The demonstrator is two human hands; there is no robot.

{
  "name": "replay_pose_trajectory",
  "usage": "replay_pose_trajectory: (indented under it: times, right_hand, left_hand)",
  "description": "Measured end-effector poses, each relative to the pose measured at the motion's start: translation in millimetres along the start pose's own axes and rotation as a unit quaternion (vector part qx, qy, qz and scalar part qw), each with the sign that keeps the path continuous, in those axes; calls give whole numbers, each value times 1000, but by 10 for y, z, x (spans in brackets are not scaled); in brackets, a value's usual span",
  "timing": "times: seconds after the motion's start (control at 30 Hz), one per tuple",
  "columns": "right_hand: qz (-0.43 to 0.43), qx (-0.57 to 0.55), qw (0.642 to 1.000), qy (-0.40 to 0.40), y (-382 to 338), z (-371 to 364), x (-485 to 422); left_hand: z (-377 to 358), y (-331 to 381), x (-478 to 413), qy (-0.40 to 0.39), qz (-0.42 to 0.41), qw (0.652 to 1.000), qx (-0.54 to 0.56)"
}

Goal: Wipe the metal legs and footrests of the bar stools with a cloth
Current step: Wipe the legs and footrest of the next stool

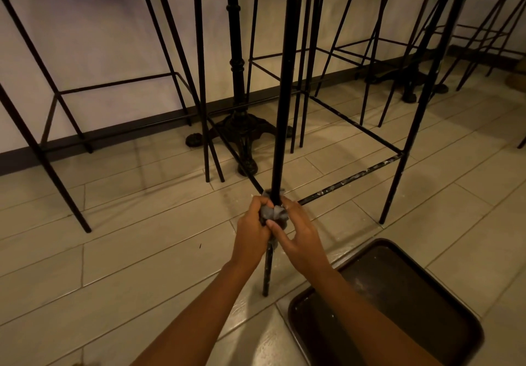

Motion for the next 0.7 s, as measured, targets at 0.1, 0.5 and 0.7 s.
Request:
replay_pose_trajectory:
  times: [0.1,0.5,0.7]
  right_hand:
    - [-39,-20,999,24,77,-57,-8]
    - [-130,14,967,218,218,282,121]
    - [-208,-146,930,267,202,202,134]
  left_hand:
    - [-5,-21,-16,-35,-3,999,-24]
    - [130,122,-418,-79,-62,980,-174]
    - [-140,-126,-577,-175,-72,938,-289]
Point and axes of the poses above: each hand's wrist, its own x-axis away from the middle knuckle, its own z-axis out of the back of the hand, y = z × x, the point moved 9 cm from there along -x, towards the middle knuckle, and after that the axes turned 2 degrees about z, right-handed, at the moved point
